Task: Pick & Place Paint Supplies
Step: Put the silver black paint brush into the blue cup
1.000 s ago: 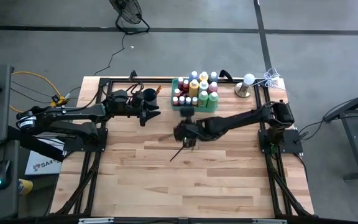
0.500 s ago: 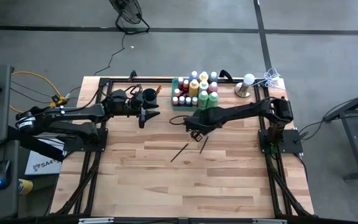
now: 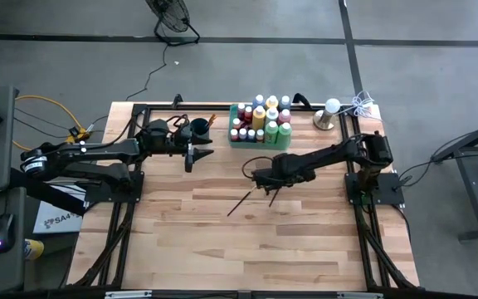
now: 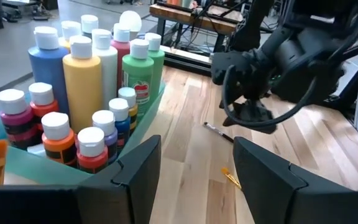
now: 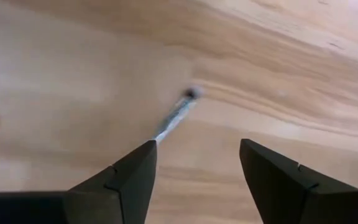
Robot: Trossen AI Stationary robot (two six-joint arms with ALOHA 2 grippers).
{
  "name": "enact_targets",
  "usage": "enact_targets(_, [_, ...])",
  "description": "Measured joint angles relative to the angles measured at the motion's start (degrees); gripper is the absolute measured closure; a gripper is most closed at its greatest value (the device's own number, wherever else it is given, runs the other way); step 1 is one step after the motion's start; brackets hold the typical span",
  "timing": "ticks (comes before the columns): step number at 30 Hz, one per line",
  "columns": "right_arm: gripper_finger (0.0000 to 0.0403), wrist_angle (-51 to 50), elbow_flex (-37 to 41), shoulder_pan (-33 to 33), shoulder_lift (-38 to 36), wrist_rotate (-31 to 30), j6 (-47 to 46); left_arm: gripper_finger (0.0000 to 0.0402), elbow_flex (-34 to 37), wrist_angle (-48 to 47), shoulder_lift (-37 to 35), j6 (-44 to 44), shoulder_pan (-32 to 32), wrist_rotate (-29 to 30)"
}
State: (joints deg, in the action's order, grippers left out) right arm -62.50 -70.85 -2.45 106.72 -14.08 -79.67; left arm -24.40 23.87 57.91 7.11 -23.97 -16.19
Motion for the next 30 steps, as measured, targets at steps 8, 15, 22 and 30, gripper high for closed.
enact_targets(8, [0.0180, 3.8, 3.4, 3.4, 0.0, -2.5, -5.8, 0.0203, 0.0, 0.4, 0.0, -0.7, 0.0, 0.0])
enact_targets(15, [0.0180, 10.8, 3.4, 5.8, 0.0, -2.8, -4.6, 0.0203, 0.0, 0.3, 0.0, -0.7, 0.0, 0.0])
enact_targets(22, [0.0181, 11.3, 3.4, 6.0, 0.2, -2.8, -6.9, 0.0203, 0.0, 0.3, 0.0, -1.9, 0.0, 0.0])
enact_targets(30, [0.0181, 17.8, 7.4, 6.2, 0.6, -2.7, -10.3, 0.0203, 0.0, 0.4, 0.0, -2.9, 0.0, 0.0])
